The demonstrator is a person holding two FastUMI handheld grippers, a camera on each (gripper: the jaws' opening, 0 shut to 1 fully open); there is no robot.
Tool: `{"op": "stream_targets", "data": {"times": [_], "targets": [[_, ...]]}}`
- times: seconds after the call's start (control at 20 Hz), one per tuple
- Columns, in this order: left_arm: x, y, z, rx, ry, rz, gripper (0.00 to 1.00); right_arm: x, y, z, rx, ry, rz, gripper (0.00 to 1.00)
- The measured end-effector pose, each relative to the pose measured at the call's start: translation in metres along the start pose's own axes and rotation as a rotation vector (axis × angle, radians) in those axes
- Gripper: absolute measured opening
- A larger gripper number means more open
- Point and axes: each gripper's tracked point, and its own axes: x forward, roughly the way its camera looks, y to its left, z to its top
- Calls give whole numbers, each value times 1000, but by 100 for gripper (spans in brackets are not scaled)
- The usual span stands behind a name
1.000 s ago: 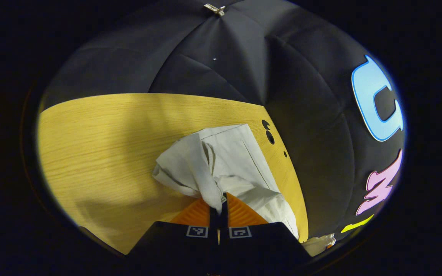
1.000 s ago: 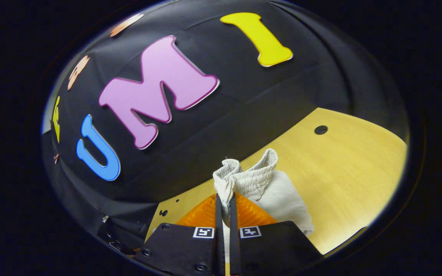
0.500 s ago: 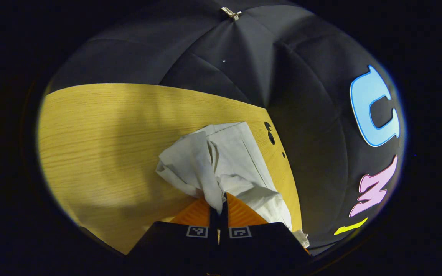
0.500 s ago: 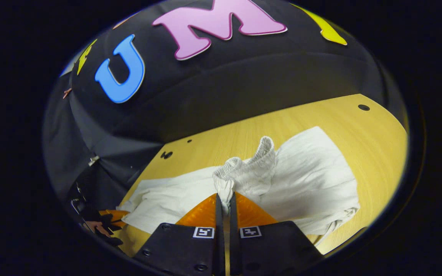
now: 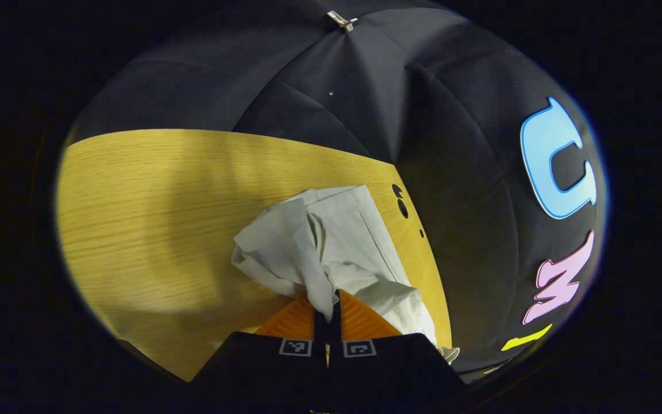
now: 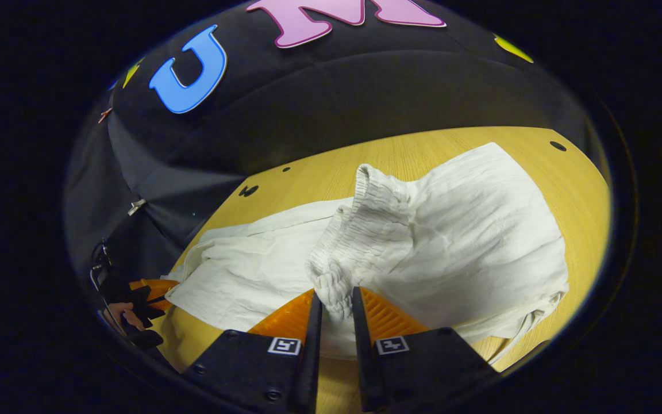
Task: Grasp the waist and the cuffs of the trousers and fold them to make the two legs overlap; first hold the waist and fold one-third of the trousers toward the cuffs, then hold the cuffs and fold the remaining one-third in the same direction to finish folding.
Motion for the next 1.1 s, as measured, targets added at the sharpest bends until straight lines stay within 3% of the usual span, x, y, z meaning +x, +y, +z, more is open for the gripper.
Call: {"op": "stream_targets", "data": {"times": [0.05,0.2,0.25,0.7,1.1], "targets": [[-1,-2,2,-7,-11,-13,6,-5,7,8,3,-19,17,31],[-4,-17,12,-37,-40,-45,6,-21,9,35,14,-87,50,69],[-2,-22,15,-39,-48,-52,6,-30,6,44,30,-108,56,71],[-3,-97,20,89,-101,-152,6,-86,-81,74,134,-153,-17,72],[-14,-204,-50,331,-72,-309,6,-111,-130,83,178,-166,-30,72]]}}
